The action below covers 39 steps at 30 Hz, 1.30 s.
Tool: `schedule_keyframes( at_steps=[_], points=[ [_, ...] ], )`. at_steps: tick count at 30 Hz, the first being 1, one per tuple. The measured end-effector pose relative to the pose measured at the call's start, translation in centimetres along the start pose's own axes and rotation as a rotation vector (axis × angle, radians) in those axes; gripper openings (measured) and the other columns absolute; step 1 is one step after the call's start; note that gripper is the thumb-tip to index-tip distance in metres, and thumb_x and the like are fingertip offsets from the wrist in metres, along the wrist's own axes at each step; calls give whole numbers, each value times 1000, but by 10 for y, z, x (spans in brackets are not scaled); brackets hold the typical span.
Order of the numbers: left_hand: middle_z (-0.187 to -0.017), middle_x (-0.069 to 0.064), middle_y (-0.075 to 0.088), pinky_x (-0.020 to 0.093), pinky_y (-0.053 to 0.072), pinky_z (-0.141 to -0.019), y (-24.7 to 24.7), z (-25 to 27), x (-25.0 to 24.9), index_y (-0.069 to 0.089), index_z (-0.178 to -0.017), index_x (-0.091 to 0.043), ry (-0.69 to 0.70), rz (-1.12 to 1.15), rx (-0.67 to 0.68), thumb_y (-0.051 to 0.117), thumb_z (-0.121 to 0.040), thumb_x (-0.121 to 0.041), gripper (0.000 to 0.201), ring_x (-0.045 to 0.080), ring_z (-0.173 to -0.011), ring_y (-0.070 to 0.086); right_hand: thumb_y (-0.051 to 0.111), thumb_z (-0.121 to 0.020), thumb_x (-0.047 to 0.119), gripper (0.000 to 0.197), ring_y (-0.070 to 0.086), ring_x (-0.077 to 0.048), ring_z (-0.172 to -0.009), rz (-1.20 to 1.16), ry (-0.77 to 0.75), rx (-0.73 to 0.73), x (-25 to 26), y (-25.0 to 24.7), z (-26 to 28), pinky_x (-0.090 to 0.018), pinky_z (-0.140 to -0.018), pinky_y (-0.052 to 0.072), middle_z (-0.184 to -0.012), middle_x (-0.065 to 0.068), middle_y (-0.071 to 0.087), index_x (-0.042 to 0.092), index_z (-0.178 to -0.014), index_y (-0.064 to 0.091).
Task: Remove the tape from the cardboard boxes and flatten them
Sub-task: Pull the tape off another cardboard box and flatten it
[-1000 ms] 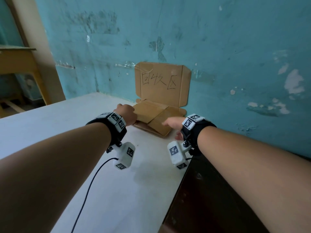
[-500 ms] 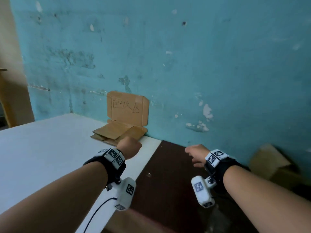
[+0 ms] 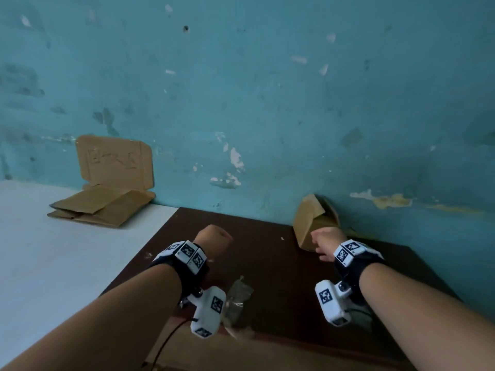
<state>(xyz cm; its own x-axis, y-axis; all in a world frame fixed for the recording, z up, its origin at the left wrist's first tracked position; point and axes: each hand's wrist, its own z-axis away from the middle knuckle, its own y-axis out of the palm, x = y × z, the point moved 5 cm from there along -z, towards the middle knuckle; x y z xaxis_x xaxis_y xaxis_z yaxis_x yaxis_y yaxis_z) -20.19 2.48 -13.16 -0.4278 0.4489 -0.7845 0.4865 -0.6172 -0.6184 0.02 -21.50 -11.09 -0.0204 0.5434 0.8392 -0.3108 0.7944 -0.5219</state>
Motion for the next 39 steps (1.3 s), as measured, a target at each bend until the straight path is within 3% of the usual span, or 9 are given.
schedule_keyframes(
  at_steps=[5,11,15,19,24,28,33,37,39],
  points=[
    [-83,9,72,28,53,-51,30,-15,-23,75,-81,-21,15,-16,34,57,-92,-18,21,23,-54,62,56,-93,10,24,60,-29,-88,60,-75,-49,-5,-14,-33,-27,-49,46,-110,-10,65,25,-110,63],
    [-83,4,72,25,52,-47,43,-38,-37,73,-79,-26,37,-64,48,56,-92,-20,22,18,-50,62,63,-91,15,33,61,-32,-90,181,-187,-56,19,-13,-57,-47,-81,53,-99,-14,66,19,-122,54],
    [-76,-5,67,26,54,-50,44,-51,-43,73,-82,-26,51,-85,50,55,-93,-18,22,16,-53,61,68,-90,23,69,54,-24,-90,151,-202,-68,30,-14,-71,-29,-63,46,-122,-15,65,14,-151,38],
    [-90,0,70,26,50,-50,43,-62,-42,77,-94,-19,60,-136,72,56,-93,-19,21,13,-53,57,62,-96,34,38,62,-21,-73,375,-230,40,35,-8,-72,-28,-57,46,-103,-16,74,3,-118,64],
    [-89,3,70,27,52,-51,47,-69,-38,77,-91,-19,47,-122,65,55,-92,-18,22,16,-56,60,60,-91,49,40,64,-22,-66,530,-306,-58,39,-5,-70,-29,-61,48,-80,-11,72,10,-88,72],
    [-92,0,69,26,52,-51,52,-70,-42,75,-89,-23,73,-140,74,53,-93,-17,23,15,-57,61,62,-88,29,44,38,-21,-45,463,-370,-194,43,1,-64,-25,-48,29,-49,-6,42,15,-49,46],
    [-88,-2,68,24,51,-51,47,-70,-51,76,-93,-20,97,-179,76,51,-95,-16,25,12,-52,58,62,-84,22,45,29,-22,-47,302,-457,-310,53,-7,-54,-26,-49,21,-50,-4,29,13,-49,36],
    [-87,6,67,27,51,-49,41,-63,-56,75,-105,-15,67,-132,76,50,-96,-13,26,20,-54,61,57,-89,24,27,54,-33,-60,127,-454,-369,64,-28,-35,-32,-54,43,-62,-11,58,9,-68,64],
    [-88,12,65,29,49,-50,41,-55,-58,70,-118,-8,54,-115,128,47,-96,-6,32,29,-63,61,55,-91,26,26,53,-30,-61,5,-392,-348,65,-38,-25,-32,-58,43,-64,-10,60,11,-73,66]
  ],
)
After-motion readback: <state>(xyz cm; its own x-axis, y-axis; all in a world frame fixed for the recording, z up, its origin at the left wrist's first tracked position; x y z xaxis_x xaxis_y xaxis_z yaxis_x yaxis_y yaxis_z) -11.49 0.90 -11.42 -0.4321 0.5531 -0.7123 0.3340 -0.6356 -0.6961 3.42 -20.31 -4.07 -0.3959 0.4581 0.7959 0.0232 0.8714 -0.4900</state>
